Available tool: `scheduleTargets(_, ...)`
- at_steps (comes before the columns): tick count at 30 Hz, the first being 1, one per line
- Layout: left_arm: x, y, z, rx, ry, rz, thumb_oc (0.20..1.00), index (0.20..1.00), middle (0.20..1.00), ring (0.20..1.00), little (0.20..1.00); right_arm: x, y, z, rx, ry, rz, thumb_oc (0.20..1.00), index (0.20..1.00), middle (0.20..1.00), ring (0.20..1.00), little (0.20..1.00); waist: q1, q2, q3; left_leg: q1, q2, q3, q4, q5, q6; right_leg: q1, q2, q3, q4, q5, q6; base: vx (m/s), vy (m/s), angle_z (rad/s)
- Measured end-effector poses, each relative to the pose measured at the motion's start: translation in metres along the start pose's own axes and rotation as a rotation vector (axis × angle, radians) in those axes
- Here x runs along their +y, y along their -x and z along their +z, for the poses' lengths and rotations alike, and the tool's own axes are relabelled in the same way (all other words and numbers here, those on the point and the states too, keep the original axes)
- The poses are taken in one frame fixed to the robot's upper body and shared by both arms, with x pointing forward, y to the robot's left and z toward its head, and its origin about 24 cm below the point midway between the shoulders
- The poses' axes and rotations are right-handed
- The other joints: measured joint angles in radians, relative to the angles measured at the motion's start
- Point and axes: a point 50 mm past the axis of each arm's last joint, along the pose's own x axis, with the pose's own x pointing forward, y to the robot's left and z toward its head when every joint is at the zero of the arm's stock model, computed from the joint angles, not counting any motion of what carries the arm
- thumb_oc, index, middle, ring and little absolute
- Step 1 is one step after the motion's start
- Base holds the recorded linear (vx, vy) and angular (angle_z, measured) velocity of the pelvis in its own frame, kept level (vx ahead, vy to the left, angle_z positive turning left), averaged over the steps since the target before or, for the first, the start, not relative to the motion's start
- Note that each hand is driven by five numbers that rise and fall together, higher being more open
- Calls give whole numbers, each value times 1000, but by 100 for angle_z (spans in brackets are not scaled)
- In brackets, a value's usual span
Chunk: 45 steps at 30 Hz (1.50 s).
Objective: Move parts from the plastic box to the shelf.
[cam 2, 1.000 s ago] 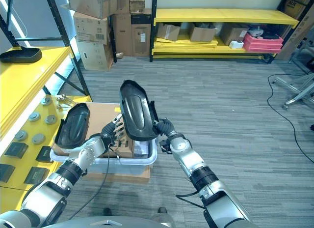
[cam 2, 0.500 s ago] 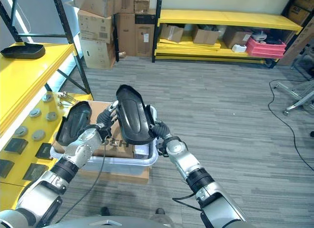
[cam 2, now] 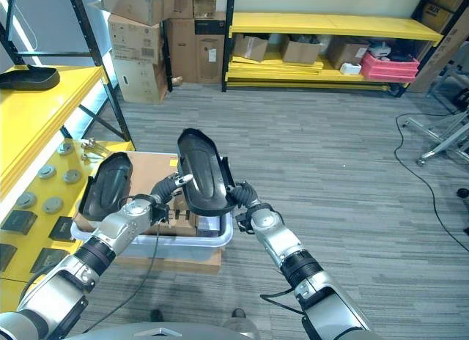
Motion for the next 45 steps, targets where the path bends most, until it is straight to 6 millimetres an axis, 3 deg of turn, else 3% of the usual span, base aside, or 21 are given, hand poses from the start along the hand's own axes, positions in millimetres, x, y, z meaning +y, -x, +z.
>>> scheduleTargets(9,-1,-1,-1,3,-18,26,1000,1000,1000,1000,1000,1,0,0,0,-4,2,200,200,200,200,200,0,1,0,1,0,1,0,0,0,0,0,1,0,1,-2,0,0,0)
scheduleTargets(22,-13,3,17,-102,-20,-23,1000,1000,1000,1000,1000,3,0,1,3,-37,-8,200,200,200,200,200,1,7,-3,2,0,1,0,0,0,1,0,1,0,3,-4,0,0,0)
scheduleTargets(23,-13,3,17,-102,-21,-24,928,928,928,928,928,3,0,1,3,-37,-8,200,200,200,200,200,1,7,-3,2,0,1,0,0,0,1,0,1,0,3,-3,0,0,0)
scheduleTargets(24,-13,3,17,-101,-23,-25,325,325,325,325,325,3,0,1,3,-37,-8,200,200,200,200,200,1,7,-3,2,0,1,0,0,0,1,0,1,0,3,-3,0,0,0)
scheduleTargets(25,-12,3,17,-100,-25,-24,200,200,200,200,200,3,0,0,3,-37,-9,200,200,200,200,200,1,7,-3,2,0,2,0,0,0,1,0,1,0,3,-3,0,0,0)
scheduleTargets(39,-7,3,11,-83,-124,3,200,200,200,200,200,5,0,3,-8,-43,-8,200,200,200,200,200,-3,7,-3,11,0,10,0,-1,-1,2,0,9,0,3,-3,1,-1,-1)
scheduleTargets(45,-10,1,5,-70,-34,5,200,200,200,200,200,4,0,3,-6,-52,-22,200,200,200,200,200,0,8,-4,18,2,20,-4,-6,-3,2,1,21,-1,-1,2,2,-8,-6)
